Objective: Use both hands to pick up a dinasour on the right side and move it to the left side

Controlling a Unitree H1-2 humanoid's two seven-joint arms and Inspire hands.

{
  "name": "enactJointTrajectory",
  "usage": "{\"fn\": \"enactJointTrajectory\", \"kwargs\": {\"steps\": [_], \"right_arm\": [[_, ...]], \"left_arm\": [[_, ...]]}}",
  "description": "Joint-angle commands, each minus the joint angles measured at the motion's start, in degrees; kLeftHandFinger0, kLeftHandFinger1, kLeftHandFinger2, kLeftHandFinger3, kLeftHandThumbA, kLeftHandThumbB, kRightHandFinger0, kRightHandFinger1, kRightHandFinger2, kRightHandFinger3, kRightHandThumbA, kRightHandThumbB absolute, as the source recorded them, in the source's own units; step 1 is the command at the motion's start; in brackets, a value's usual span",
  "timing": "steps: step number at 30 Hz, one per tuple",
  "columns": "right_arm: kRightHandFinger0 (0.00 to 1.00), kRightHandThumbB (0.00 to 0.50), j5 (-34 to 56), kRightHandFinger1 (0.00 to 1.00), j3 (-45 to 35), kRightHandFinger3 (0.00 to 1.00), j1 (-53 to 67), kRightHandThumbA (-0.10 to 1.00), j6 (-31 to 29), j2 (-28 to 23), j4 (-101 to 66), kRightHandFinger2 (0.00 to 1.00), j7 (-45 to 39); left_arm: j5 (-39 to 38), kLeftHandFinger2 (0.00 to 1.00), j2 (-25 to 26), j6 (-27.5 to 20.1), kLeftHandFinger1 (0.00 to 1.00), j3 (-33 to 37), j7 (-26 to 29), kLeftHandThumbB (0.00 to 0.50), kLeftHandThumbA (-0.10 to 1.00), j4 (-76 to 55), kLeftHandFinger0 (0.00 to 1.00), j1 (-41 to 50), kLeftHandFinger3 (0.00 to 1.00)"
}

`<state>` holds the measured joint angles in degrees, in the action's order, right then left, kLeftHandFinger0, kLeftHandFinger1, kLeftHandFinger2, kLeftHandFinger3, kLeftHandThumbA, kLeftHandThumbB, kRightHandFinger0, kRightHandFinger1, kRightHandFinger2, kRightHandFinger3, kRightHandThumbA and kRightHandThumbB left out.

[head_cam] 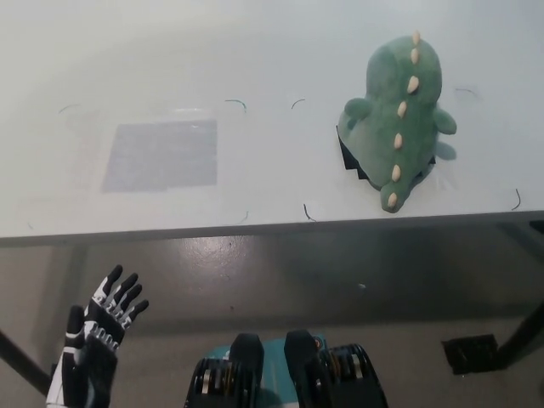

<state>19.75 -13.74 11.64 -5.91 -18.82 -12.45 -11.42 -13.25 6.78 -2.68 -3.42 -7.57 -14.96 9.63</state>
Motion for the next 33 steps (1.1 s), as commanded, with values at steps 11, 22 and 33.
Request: {"fn": "enactJointTrajectory", "kwargs": {"steps": [11,22,33], "right_arm": [[1.00,0.241,-1.75,1.00,-2.05,1.00,-3.05,1.00,-2.59,-1.32,-6.24,1.00,0.82],[1.00,0.217,1.72,1.00,-3.71,1.00,-5.66,1.00,-0.32,-3.49,-13.73,1.00,0.76],[1.00,0.264,3.28,1.00,-4.31,1.00,-14.57,1.00,5.08,-6.26,-15.38,1.00,1.98]], "left_arm": [[-1.80,1.00,0.46,-1.32,1.00,-0.69,-0.19,0.335,1.00,-7.38,1.00,-2.23,1.00],[-3.41,1.00,2.02,5.51,1.00,-1.98,1.48,0.403,1.00,-15.80,1.00,-9.56,1.00],[-4.40,1.00,2.80,10.81,1.00,-2.24,1.73,0.391,1.00,-14.86,1.00,-24.07,1.00]]}}
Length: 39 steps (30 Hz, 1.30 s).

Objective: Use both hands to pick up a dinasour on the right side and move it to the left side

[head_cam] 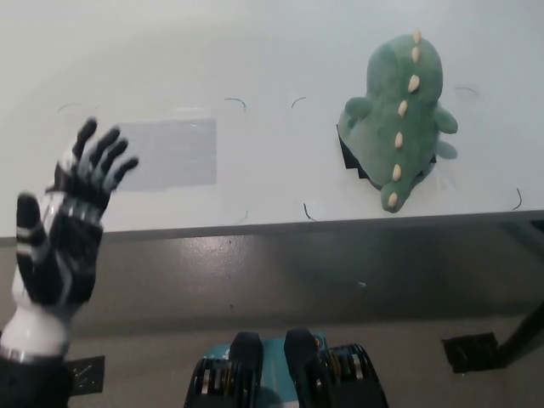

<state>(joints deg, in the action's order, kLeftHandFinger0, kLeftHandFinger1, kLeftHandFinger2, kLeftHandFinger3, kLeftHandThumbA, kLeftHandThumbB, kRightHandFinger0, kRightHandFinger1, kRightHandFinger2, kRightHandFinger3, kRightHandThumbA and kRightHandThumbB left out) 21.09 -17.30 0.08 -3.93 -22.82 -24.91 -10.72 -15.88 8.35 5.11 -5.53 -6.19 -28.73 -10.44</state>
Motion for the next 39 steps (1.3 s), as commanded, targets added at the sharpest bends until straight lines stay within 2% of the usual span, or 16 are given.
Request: {"fn": "enactJointTrajectory", "kwargs": {"steps": [1,4,7,10,12,15,16,20,24,27,29,30,32,35,36,39], "right_arm": [[1.00,0.259,1.77,1.00,-0.80,1.00,-3.40,1.00,3.41,-2.45,-2.95,1.00,1.24],[1.00,0.283,0.75,1.00,-0.93,1.00,-6.29,1.00,5.67,-2.64,-3.26,1.00,2.30],[1.00,0.264,1.60,1.00,-1.04,1.00,-8.36,1.00,7.11,-3.32,-3.06,1.00,2.05],[1.00,0.267,0.83,1.00,-1.01,1.00,-10.95,1.00,8.50,-4.03,-2.05,1.00,2.16],[1.00,0.275,0.54,1.00,-1.12,1.00,-12.11,1.00,8.65,-4.49,-0.88,1.00,1.99],[1.00,0.224,-0.55,1.00,-1.77,1.00,-15.82,1.00,8.61,-6.26,2.15,1.00,1.88],[1.00,0.226,-0.53,1.00,-1.96,1.00,-16.52,1.00,8.86,-6.34,2.48,1.00,2.18],[1.00,0.244,-1.27,1.00,-1.51,1.00,-19.85,1.00,9.56,-7.99,4.45,1.00,1.80],[1.00,0.241,-2.14,1.00,0.72,1.00,-26.14,1.00,11.13,-7.82,7.70,1.00,1.68],[1.00,0.205,-2.91,1.00,1.50,1.00,-28.50,1.00,11.12,-7.01,10.46,1.00,1.68],[1.00,0.167,-3.98,1.00,2.44,1.00,-30.05,1.00,10.36,-6.32,13.33,1.00,1.66],[1.00,0.130,-4.97,1.00,3.23,1.00,-31.23,1.00,9.27,-5.84,16.49,1.00,1.59],[1.00,0.146,-5.88,1.00,3.79,1.00,-31.62,1.00,8.61,-5.58,18.55,1.00,1.64],[1.00,0.131,-6.63,1.00,4.11,1.00,-32.09,1.00,8.03,-5.03,21.57,1.00,2.03],[1.00,0.151,-7.02,1.00,4.55,1.00,-33.10,1.00,7.51,-4.84,24.94,1.00,1.80],[1.00,0.132,-7.42,1.00,4.93,1.00,-33.98,1.00,5.88,-4.76,28.46,1.00,1.37]], "left_arm": [[-1.67,1.00,1.22,3.24,1.00,0.00,0.26,0.395,1.00,-0.85,1.00,-4.80,1.00],[0.29,1.00,1.47,4.66,1.00,1.18,0.00,0.391,1.00,0.55,1.00,-9.85,1.00],[1.27,1.00,0.96,5.25,1.00,2.20,0.02,0.407,1.00,2.67,1.00,-14.06,1.00],[2.46,1.00,0.42,5.40,1.00,2.96,0.54,0.373,1.00,4.71,1.00,-17.65,1.00],[3.78,1.00,0.41,5.23,1.00,3.52,0.59,0.326,1.00,6.43,1.00,-19.45,1.00],[6.38,1.00,0.25,5.21,1.00,4.29,1.30,0.322,1.00,11.41,1.00,-24.72,1.00],[6.59,1.00,0.23,5.33,1.00,4.42,1.32,0.315,1.00,12.31,1.00,-25.58,1.00],[7.42,1.00,-0.31,6.48,1.00,4.70,1.77,0.355,1.00,15.44,1.00,-29.45,1.00],[7.73,1.00,-0.54,4.39,1.00,4.66,1.07,0.367,1.00,23.61,1.00,-35.18,1.00],[8.17,1.00,-1.45,3.16,1.00,4.84,1.11,0.381,1.00,27.71,1.00,-37.54,1.00],[9.50,1.00,-1.34,0.09,1.00,5.76,0.35,0.366,1.00,31.95,1.00,-39.19,1.00],[10.50,1.00,-1.79,-1.29,1.00,6.25,0.77,0.352,1.00,35.38,1.00,-40.86,1.00],[11.41,1.00,-2.35,-1.84,1.00,6.86,0.90,0.325,1.00,37.73,1.00,-41.65,1.00],[11.75,1.00,-3.28,-1.96,1.00,7.42,0.73,0.325,1.00,40.11,1.00,-42.21,1.00],[12.31,1.00,-4.02,-2.41,1.00,7.86,0.90,0.349,1.00,42.51,1.00,-43.01,1.00],[12.82,1.00,-5.14,-3.50,1.00,8.09,1.22,0.362,1.00,45.57,1.00,-43.71,1.00]]}}
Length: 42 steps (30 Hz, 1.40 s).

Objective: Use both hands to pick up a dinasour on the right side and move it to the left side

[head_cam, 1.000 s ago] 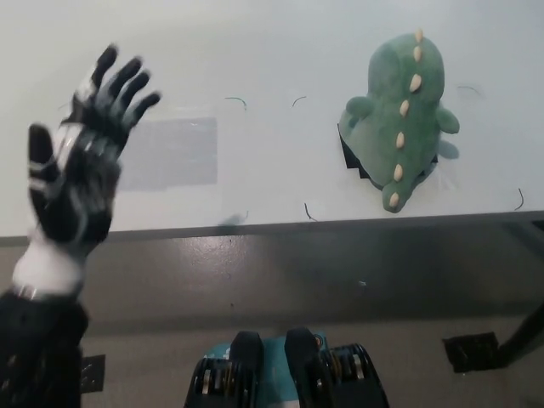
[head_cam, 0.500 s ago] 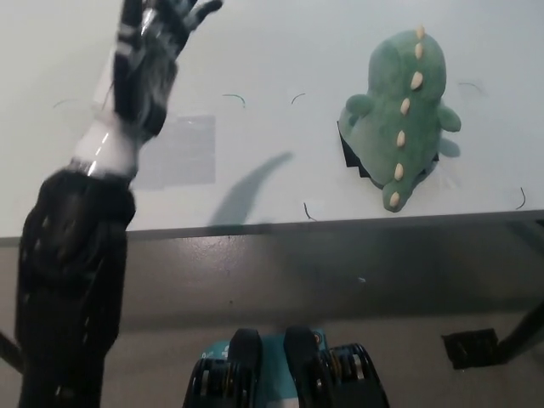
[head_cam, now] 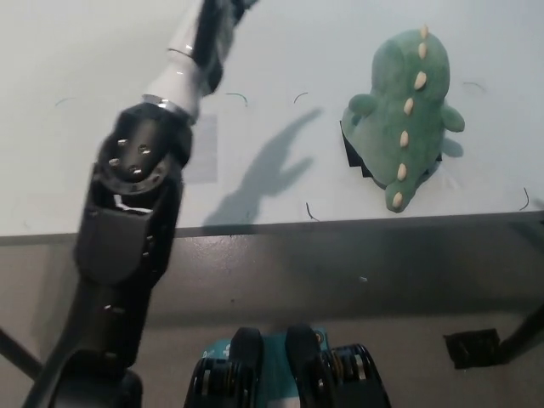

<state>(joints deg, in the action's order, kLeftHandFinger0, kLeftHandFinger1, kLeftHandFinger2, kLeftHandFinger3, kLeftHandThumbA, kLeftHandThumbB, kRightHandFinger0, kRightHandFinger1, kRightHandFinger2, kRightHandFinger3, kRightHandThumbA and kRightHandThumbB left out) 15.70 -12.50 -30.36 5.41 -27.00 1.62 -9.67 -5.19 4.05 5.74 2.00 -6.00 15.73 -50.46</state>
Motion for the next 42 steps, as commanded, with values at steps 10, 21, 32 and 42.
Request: {"fn": "enactJointTrajectory", "kwargs": {"steps": [10,21,32,42], "right_arm": [[1.00,0.123,-3.50,1.00,2.29,1.00,-7.89,1.00,-8.06,0.78,16.01,1.00,-0.65],[1.00,0.191,-5.23,1.00,5.26,1.00,-11.90,1.00,-7.92,0.43,25.50,1.00,-2.74],[1.00,0.182,-6.37,1.00,6.89,1.00,-20.67,1.00,-6.51,-0.82,41.32,1.00,-4.99],[1.00,0.260,-5.09,1.00,5.44,1.00,-24.39,1.00,-6.28,-0.27,50.36,1.00,-5.35]], "left_arm": [[6.16,1.00,-2.86,-5.48,1.00,2.61,2.56,0.430,1.00,15.33,1.00,-7.55,1.00],[5.65,1.00,-5.85,-9.56,1.00,2.42,2.31,0.387,1.00,29.87,1.00,-10.49,1.00],[4.40,1.00,-6.62,-11.31,1.00,0.38,2.89,0.380,1.00,41.66,1.00,-16.47,1.00],[2.65,1.00,-8.36,-11.41,1.00,-2.07,2.43,0.360,1.00,44.60,1.00,-18.90,1.00]]}}
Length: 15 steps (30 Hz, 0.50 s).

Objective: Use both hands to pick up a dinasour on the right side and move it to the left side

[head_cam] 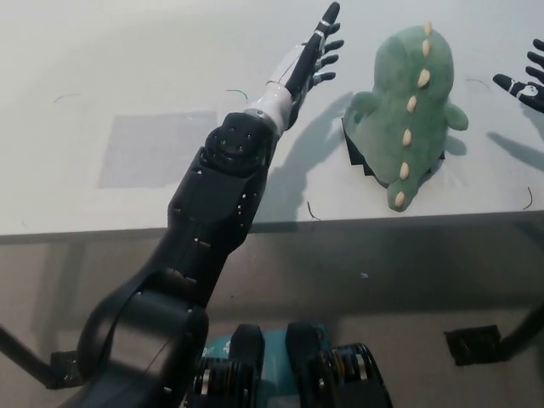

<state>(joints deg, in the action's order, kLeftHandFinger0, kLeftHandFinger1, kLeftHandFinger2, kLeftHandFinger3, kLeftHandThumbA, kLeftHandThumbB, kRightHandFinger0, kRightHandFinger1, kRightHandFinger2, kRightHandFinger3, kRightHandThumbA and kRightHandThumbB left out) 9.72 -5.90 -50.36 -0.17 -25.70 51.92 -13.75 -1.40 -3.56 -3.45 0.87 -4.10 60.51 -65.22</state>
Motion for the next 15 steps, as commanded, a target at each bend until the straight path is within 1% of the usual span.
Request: {"fn": "enactJointTrajectory", "kwargs": {"steps": [1,3,4,5,6,7,8,9,10,11,12,14,15], "right_arm": [[1.00,0.249,0.83,1.00,-1.21,1.00,-4.20,1.00,-1.50,-1.64,1.00,1.00,-1.48],[1.00,0.267,1.06,1.00,-1.57,1.00,-3.97,1.00,-1.91,-1.53,1.49,1.00,-1.61],[1.00,0.298,0.95,1.00,-1.68,1.00,-3.95,1.00,-2.62,-1.49,2.32,1.00,-1.62],[1.00,0.298,1.02,1.00,-1.84,1.00,-3.80,1.00,-2.74,-1.41,2.31,1.00,-1.67],[1.00,0.323,0.87,1.00,-1.90,1.00,-3.80,1.00,-3.14,-1.39,2.52,1.00,-1.62],[1.00,0.334,0.75,1.00,-1.89,1.00,-3.82,1.00,-3.40,-1.40,2.64,1.00,-1.55],[1.00,0.335,0.60,1.00,-1.89,1.00,-3.86,1.00,-3.72,-1.40,2.84,1.00,-1.50],[1.00,0.339,0.37,1.00,-1.78,1.00,-3.92,1.00,-4.36,-1.32,3.73,1.00,-1.38],[1.00,0.328,0.31,1.00,-1.71,1.00,-4.10,1.00,-4.36,-1.26,3.74,1.00,-1.38],[1.00,0.305,0.10,1.00,-1.51,1.00,-4.00,1.00,-4.21,-1.21,3.43,1.00,-1.33],[1.00,0.299,-0.17,1.00,-1.28,1.00,-4.06,1.00,-4.09,-1.17,3.28,1.00,-1.20],[1.00,0.304,-0.09,1.00,-1.29,1.00,-4.34,1.00,-3.98,-1.11,3.65,1.00,-1.32],[1.00,0.288,0.00,1.00,-1.28,1.00,-4.40,1.00,-4.11,-1.10,4.01,1.00,-1.61]], "left_arm": [[-1.10,1.00,-0.90,-2.59,1.00,-1.18,0.68,0.350,1.00,0.63,1.00,-4.10,1.00],[-0.63,1.00,-1.06,-1.11,1.00,-1.13,1.10,0.360,1.00,0.12,1.00,-3.91,1.00],[-0.56,1.00,-1.27,-0.37,1.00,-1.22,1.38,0.365,1.00,0.04,1.00,-3.76,1.00],[-0.42,1.00,-1.39,0.07,1.00,-1.16,1.53,0.367,1.00,0.10,1.00,-3.66,1.00],[-0.31,1.00,-1.50,0.03,1.00,-1.15,1.63,0.370,1.00,0.29,1.00,-3.70,1.00],[-0.30,1.00,-1.54,-0.10,1.00,-1.16,1.66,0.370,1.00,0.42,1.00,-3.76,1.00],[-0.27,1.00,-1.59,-0.24,1.00,-1.19,1.69,0.370,1.00,0.57,1.00,-3.81,1.00],[-0.10,1.00,-1.87,-0.93,1.00,-1.20,2.31,0.404,1.00,1.94,1.00,-4.09,1.00],[-0.13,1.00,-1.83,-1.01,1.00,-1.30,2.40,0.419,1.00,2.19,1.00,-4.27,1.00],[-0.36,1.00,-2.10,-0.99,1.00,-1.61,2.85,0.436,1.00,3.16,1.00,-4.56,1.00],[-0.64,1.00,-2.31,-0.76,1.00,-1.97,3.30,0.436,1.00,3.96,1.00,-4.85,1.00],[-0.27,1.00,-2.35,-0.20,1.00,-1.89,3.70,0.430,1.00,4.37,1.00,-5.06,1.00],[-0.25,1.00,-2.44,0.35,1.00,-1.94,3.99,0.434,1.00,5.00,1.00,-4.91,1.00]]}}
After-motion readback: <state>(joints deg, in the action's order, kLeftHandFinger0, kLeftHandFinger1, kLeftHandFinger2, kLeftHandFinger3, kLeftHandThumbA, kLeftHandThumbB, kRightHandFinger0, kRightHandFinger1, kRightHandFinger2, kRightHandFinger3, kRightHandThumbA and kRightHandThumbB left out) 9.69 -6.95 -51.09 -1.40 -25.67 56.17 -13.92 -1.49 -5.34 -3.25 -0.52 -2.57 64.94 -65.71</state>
